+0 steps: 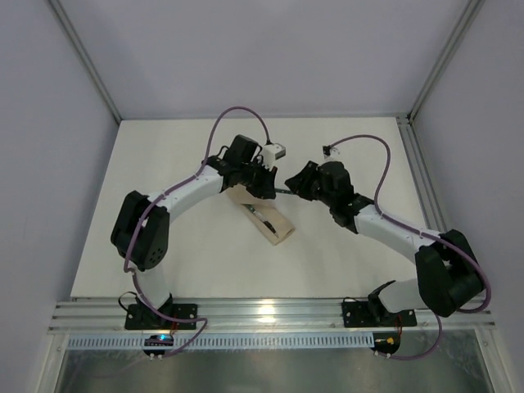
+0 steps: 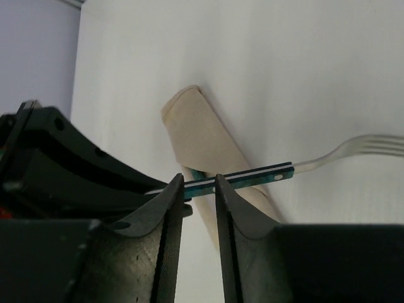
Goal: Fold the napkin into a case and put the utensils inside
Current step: Pass from the left arm to the right
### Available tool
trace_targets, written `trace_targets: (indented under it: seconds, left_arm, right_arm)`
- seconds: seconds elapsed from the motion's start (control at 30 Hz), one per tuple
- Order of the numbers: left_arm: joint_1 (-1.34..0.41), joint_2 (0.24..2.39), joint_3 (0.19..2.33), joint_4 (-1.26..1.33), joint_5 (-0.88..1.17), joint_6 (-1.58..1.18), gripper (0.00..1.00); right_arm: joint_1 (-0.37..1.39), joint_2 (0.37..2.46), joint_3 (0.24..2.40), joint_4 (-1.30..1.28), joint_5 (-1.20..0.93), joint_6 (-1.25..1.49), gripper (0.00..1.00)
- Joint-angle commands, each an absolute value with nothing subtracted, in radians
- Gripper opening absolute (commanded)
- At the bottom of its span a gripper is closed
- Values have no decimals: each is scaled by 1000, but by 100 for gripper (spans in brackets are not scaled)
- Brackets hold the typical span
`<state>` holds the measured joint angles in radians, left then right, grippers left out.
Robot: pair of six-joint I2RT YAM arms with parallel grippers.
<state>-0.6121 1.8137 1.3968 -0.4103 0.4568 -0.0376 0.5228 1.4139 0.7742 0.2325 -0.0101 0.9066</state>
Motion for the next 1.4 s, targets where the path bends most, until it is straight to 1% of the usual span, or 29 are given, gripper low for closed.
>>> trace_targets:
  seconds: [0.0,0.07,0.1,0.13,0.17,0.2,0.27,0.3,0.33,0.43,0.57,0.73,0.87,0.93,0.97,1.07,1.1,1.13,1.2,1.23,1.27,1.3,1.37]
  left_arm:
    - [-597,1796,1391,-399,521,-12,0]
    - [-583,1790,1391,-411,551,-15,0]
    - [-577,1789,1390,-411,560,-20,0]
    - [-574,1786,1390,-413,566,-26,0]
    - [-569,1781,1390,-413,566,-26,0]
    - [-569,1779,1388,-413,569,-28,0]
    - [-568,1782,1388,-413,575,-31,0]
    - [-568,1786,1390,-413,578,-32,0]
    - [-568,1789,1390,-419,581,-34,0]
    - [-568,1796,1388,-426,584,-34,0]
    - [-565,1796,1382,-430,583,-29,0]
    - [-565,1796,1384,-434,591,-28,0]
    - [-565,1792,1381,-437,597,-25,0]
    - [-565,1790,1379,-442,600,-25,0]
    - [-563,1790,1379,-442,600,-25,0]
    - [-555,1787,1374,-442,600,-26,0]
    - [-554,1787,1373,-442,600,-26,0]
    - [-551,1786,1370,-439,600,-28,0]
    - [-543,1790,1374,-440,600,-29,0]
    - [-542,1795,1379,-448,598,-26,7]
    - [-540,1798,1385,-457,591,-23,18]
    - [-538,1802,1399,-466,589,-20,35]
    - [-532,1802,1410,-486,577,-6,48]
  right_arm:
    - [528,1278,833,183,-21,391,31]
    - [529,1223,798,184,-18,171,35]
    - [528,1206,775,202,-38,-36,40]
    - [529,1191,749,228,-72,-149,43]
    - [529,1174,691,250,-166,-248,45]
    - [534,1172,661,276,-225,-437,50]
    - [546,1193,596,337,-303,-578,58]
    - [551,1210,580,380,-302,-610,60]
    - [551,1230,575,437,-307,-624,60]
    - [558,1324,623,420,-356,-715,63]
    - [557,1419,624,531,-321,-744,64]
    - [558,1520,678,532,-249,-738,64]
    - [557,1548,713,519,-213,-735,62]
    - [557,1574,757,463,-209,-739,58]
    - [557,1578,771,448,-206,-735,48]
    - [557,1586,798,423,-172,-707,22]
    - [557,1583,799,411,-166,-692,11]
    - [557,1580,805,397,-163,-687,5]
    - [558,1560,814,339,-160,-658,4]
    - [558,1551,834,309,-158,-643,4]
    - [557,1533,850,278,-153,-621,4]
    - [557,1525,870,188,-131,-602,4]
    - [557,1510,939,83,-104,-551,4]
